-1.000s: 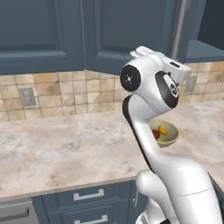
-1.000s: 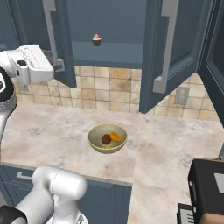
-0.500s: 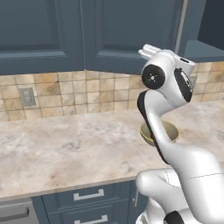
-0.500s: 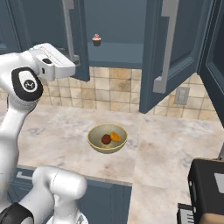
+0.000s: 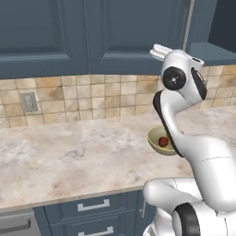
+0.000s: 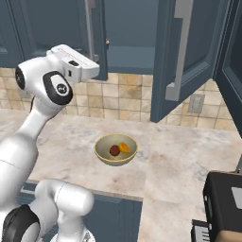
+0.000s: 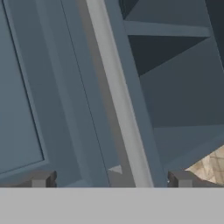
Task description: Open the cabinet. Pick the orange and apple from the cabinet and place them into the bowl. Then close the cabinet.
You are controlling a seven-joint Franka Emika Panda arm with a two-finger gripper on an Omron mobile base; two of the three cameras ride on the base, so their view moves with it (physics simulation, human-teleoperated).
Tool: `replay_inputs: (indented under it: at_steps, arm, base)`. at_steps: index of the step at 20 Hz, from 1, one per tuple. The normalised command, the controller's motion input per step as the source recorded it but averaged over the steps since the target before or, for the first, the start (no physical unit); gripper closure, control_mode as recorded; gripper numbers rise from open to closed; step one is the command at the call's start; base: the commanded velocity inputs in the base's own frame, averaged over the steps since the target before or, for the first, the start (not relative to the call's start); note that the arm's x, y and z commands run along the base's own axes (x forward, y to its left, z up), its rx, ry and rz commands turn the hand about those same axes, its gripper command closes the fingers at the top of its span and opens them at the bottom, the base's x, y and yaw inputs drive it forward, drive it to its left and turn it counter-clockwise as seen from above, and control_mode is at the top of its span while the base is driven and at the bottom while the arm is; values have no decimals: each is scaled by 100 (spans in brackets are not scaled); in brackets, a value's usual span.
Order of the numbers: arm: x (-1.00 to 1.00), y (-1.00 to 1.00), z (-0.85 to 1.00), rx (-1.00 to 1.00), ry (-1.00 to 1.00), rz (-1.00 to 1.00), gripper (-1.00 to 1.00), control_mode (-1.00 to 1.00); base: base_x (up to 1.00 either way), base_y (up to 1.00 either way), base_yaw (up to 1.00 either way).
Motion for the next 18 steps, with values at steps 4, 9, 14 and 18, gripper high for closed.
replay_inputs:
  at_steps: [4, 9, 14, 18]
  arm:
    - [100, -6, -63, 0, 0, 3, -100, -100]
    - [100, 0, -47, 0, 0, 0, -100, -100]
    - [98, 0, -32, 0, 3, 0, -100, -100]
    - [-39, 2, 16, 2, 7, 2, -100, -100]
  base:
    - [0, 0, 0]
    - [0, 0, 0]
    - [0, 0, 0]
    - [0, 0, 0]
